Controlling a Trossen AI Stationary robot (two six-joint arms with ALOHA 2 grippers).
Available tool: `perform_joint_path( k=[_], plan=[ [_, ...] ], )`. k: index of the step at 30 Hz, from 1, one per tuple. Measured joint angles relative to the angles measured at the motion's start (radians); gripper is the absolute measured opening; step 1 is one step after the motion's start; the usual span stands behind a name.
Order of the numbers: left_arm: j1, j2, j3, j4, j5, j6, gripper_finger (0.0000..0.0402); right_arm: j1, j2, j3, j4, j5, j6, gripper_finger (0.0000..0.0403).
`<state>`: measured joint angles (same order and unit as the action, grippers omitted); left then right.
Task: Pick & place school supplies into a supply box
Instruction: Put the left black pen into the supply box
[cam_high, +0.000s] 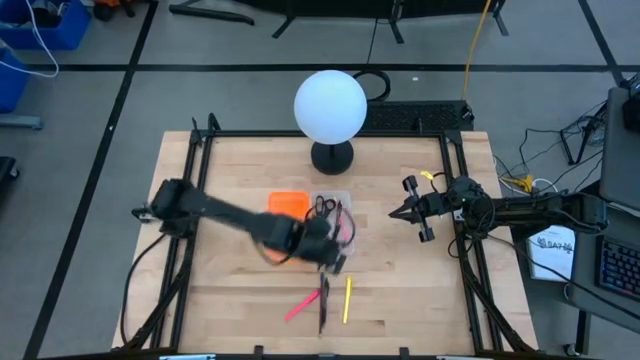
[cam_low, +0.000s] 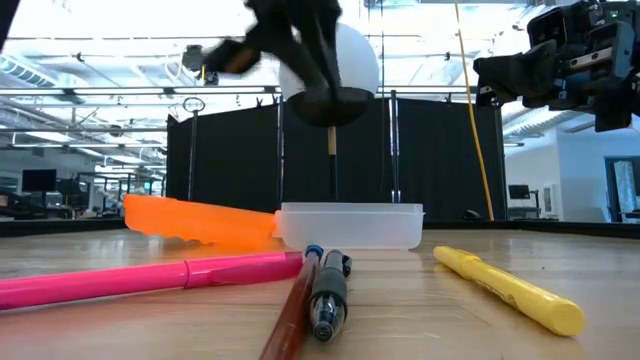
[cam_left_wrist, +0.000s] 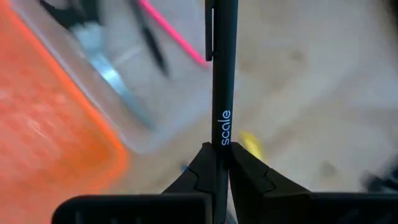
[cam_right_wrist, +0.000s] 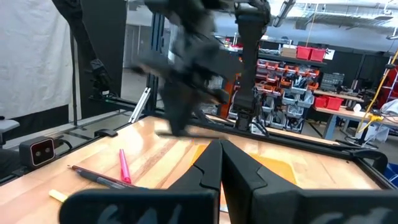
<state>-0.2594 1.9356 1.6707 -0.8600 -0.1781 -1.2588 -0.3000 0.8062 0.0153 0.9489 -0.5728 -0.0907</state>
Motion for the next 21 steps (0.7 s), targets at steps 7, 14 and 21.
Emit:
perform_joint_path(
  k=[7,14,21],
  plan=[
    [0.175,0.060,0.000,-0.038,0.100,0.126,0.0025,0.000,0.000,0.000,-0.020,0.000,0.019,0.0000],
    [0.257,0.128,0.000,-0.034,0.170,0.188,0.0025,0.000,0.002,0.000,-0.022,-0.001,0.018,0.0000],
    [0.281,0.188,0.000,-0.021,0.216,0.203,0.0025,0.000,0.002,0.000,-0.041,-0.001,0.001,0.0000]
  ],
)
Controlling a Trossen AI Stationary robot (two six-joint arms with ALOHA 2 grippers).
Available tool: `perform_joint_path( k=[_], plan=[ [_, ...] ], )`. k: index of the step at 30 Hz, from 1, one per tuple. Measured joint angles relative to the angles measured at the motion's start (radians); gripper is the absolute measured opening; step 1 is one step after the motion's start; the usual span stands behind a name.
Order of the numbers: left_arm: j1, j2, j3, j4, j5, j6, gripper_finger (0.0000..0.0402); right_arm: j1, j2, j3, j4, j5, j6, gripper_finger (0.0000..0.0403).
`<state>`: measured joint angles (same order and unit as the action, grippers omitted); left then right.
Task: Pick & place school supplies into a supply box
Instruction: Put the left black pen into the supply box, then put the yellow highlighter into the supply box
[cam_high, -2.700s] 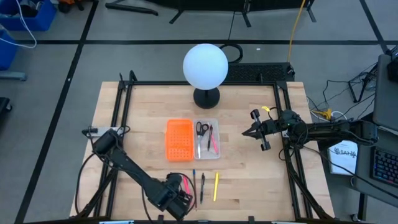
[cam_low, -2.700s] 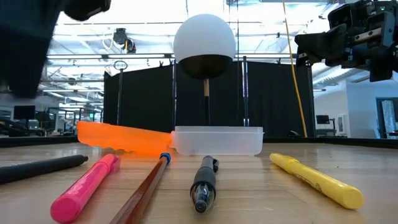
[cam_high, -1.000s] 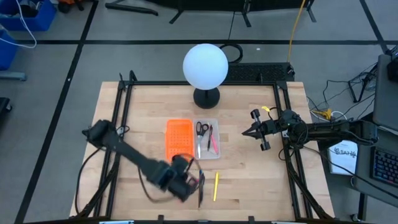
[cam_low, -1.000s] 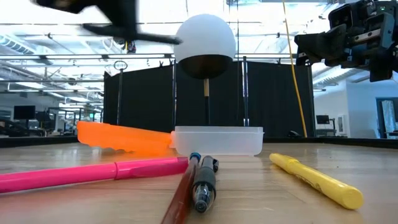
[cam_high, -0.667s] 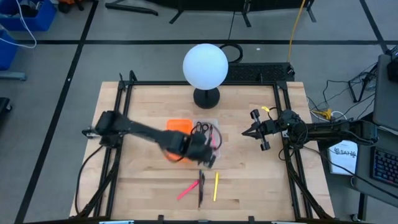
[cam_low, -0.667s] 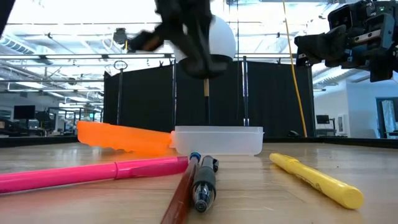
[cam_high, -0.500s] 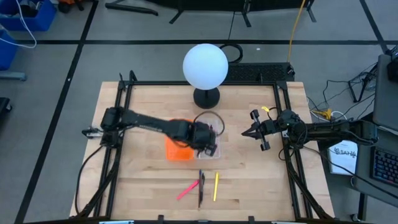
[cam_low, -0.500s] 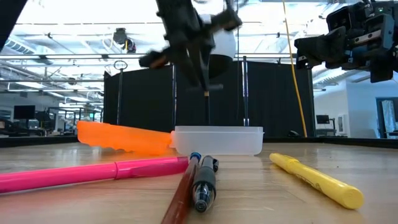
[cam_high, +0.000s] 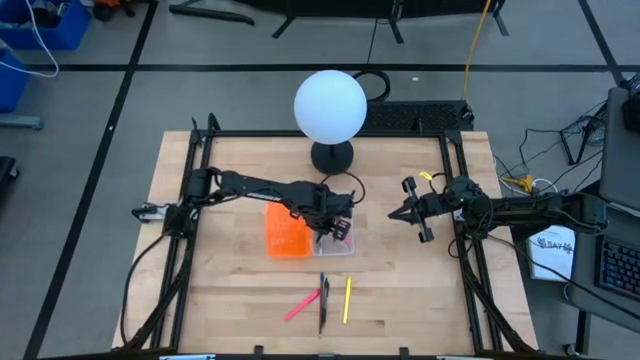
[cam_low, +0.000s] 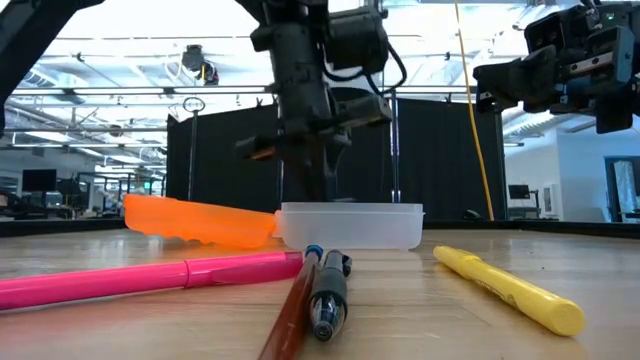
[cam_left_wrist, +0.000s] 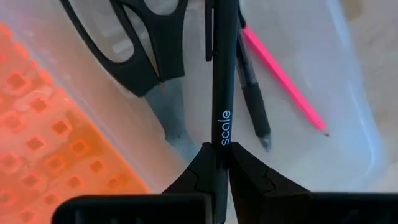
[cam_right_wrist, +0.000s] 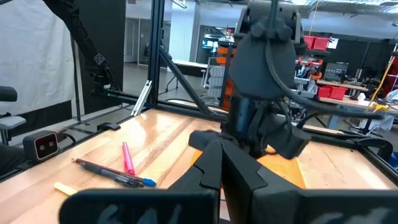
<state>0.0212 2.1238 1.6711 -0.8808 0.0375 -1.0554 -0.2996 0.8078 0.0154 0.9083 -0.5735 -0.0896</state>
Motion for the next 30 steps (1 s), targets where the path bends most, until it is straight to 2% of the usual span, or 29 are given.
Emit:
perform_joint_path(
  k=[7,13,18,23,27,30],
  plan=[
    [0.020,0.019,0.000,0.014,-0.002,0.003,0.0028,0.000,0.000,0.000,-0.002,0.000,-0.002,0.0000],
    [0.016,0.018,0.000,0.012,0.015,0.000,0.0105,0.000,0.000,0.000,-0.004,0.000,-0.001,0.0000],
    [0.016,0.011,0.000,0.015,0.024,0.037,0.0135,0.000,0.000,0.000,-0.013,0.000,-0.001,0.0000],
    [0.015,-0.095,0.002,0.021,0.012,0.212,0.0140,0.000,0.000,0.000,-0.022,0.000,-0.001,0.0000],
    [-0.021,-0.263,0.002,0.016,-0.012,0.543,0.0139,0.000,0.000,0.000,-0.022,0.000,-0.001,0.0000],
    [-0.094,-0.405,0.004,-0.002,-0.095,0.755,0.0122,0.000,0.000,0.000,-0.023,0.000,-0.002,0.0000]
  ],
)
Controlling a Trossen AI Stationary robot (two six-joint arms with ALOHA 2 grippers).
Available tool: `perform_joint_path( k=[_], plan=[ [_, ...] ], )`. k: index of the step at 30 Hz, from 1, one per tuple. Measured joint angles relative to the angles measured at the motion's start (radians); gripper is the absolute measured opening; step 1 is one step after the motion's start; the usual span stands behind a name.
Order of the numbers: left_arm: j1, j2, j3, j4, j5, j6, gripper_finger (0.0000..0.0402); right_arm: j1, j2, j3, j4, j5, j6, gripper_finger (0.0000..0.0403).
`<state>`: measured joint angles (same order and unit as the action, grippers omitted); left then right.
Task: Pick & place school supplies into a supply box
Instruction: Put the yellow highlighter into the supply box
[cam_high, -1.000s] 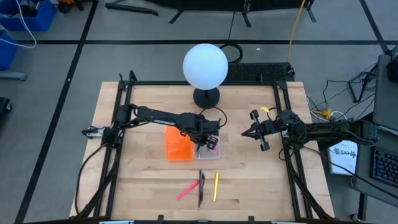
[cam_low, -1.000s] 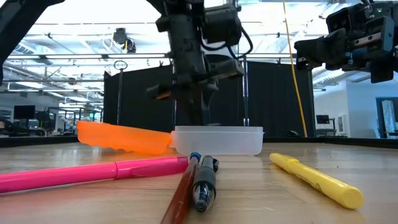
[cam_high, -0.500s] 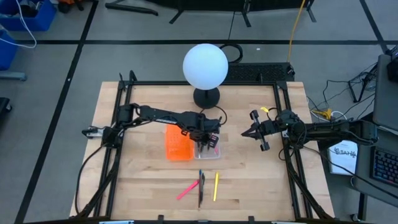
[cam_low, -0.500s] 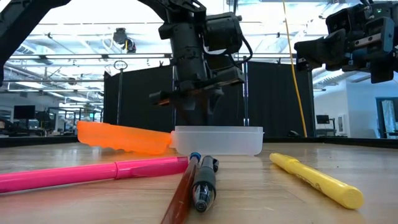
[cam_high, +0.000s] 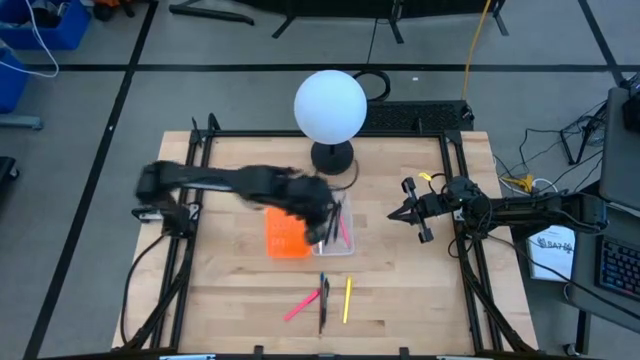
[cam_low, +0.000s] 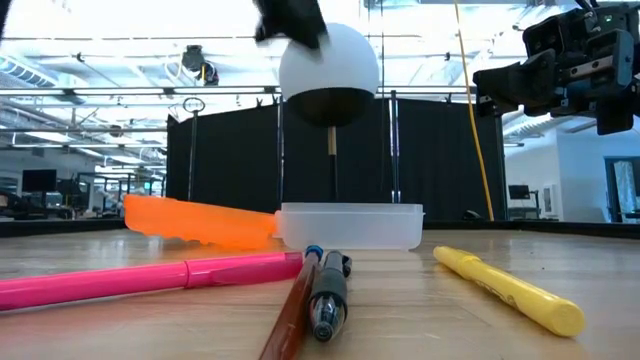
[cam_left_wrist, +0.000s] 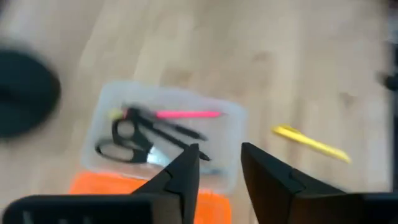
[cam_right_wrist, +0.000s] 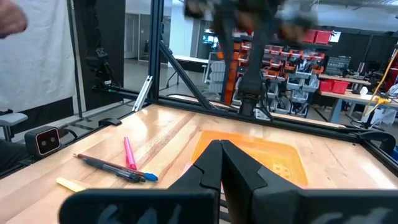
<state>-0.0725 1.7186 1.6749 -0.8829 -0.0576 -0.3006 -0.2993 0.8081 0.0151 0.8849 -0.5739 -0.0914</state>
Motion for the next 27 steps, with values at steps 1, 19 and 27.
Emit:
perform_joint_path(
  k=[1,19,27],
  plan=[
    [-0.018,-0.046,0.000,-0.004,-0.003,0.053,0.0112,0.000,0.000,0.000,0.000,0.000,0.000,0.0000],
    [0.190,-0.803,-0.947,0.958,0.177,0.258,0.0004,0.000,0.000,0.000,0.008,0.000,0.004,0.0000],
    [0.161,-0.930,-1.307,1.346,0.161,0.317,0.0002,0.000,0.000,0.000,0.002,0.000,-0.002,0.0000]
  ],
)
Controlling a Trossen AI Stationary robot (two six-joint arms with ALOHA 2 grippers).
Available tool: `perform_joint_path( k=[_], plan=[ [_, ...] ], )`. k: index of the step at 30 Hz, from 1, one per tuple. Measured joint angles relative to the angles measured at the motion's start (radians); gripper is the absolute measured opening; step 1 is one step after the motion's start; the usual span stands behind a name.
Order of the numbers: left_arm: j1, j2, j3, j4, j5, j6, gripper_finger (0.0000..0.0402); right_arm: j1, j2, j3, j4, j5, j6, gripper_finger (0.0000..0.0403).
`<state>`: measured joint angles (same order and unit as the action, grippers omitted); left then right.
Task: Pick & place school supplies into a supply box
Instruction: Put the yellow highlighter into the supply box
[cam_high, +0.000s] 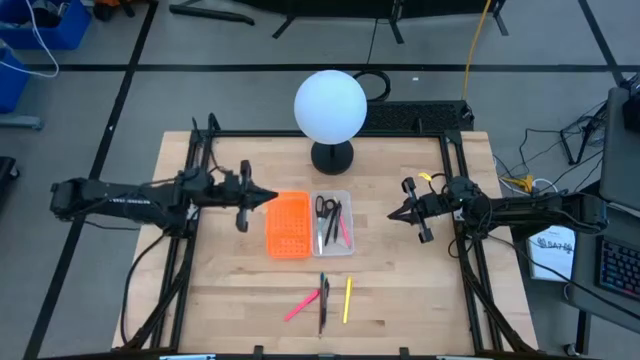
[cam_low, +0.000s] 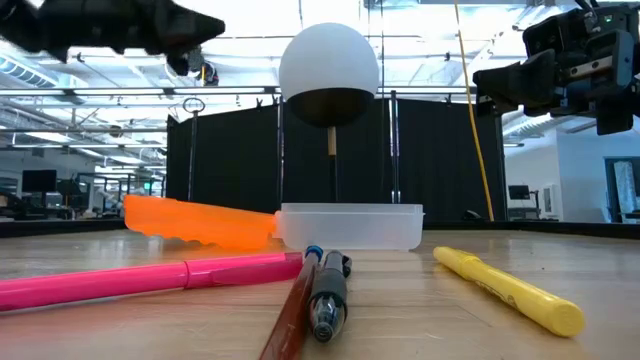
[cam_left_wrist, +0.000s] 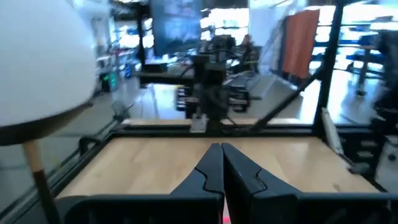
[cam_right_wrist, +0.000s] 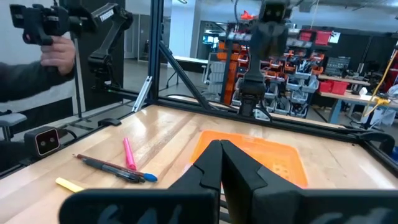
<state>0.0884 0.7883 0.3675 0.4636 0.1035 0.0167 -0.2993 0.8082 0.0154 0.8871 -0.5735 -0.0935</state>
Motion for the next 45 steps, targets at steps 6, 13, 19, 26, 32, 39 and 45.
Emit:
perform_joint_path(
  k=[6,13,19,26,32,39,45],
  plan=[
    [-0.024,-0.030,-0.172,0.120,-0.033,0.090,0.0002,0.000,0.000,0.000,0.002,0.000,-0.072,0.0000],
    [-0.018,-0.030,-0.246,0.136,-0.072,0.186,0.0007,0.000,0.000,0.000,0.028,0.111,-0.083,0.0000],
    [-0.005,-0.030,-0.247,0.134,-0.193,0.258,0.0020,0.002,-0.001,0.028,0.058,0.363,-0.067,0.0000],
    [-0.001,-0.030,-0.247,0.135,-0.329,0.389,0.0006,0.138,0.049,0.379,-0.450,0.589,-0.101,0.0000],
    [0.014,-0.030,-0.247,0.173,-0.341,0.474,0.0018,0.351,0.259,0.736,-0.858,0.935,-0.064,0.0000],
    [0.016,-0.029,-0.247,0.109,-0.343,0.463,0.0040,0.586,0.572,1.135,-1.200,1.075,0.228,0.0000],
    [0.016,-0.029,-0.247,0.109,-0.433,0.513,0.0031,0.740,0.828,1.426,-1.352,0.974,0.591,0.0000]
  ],
)
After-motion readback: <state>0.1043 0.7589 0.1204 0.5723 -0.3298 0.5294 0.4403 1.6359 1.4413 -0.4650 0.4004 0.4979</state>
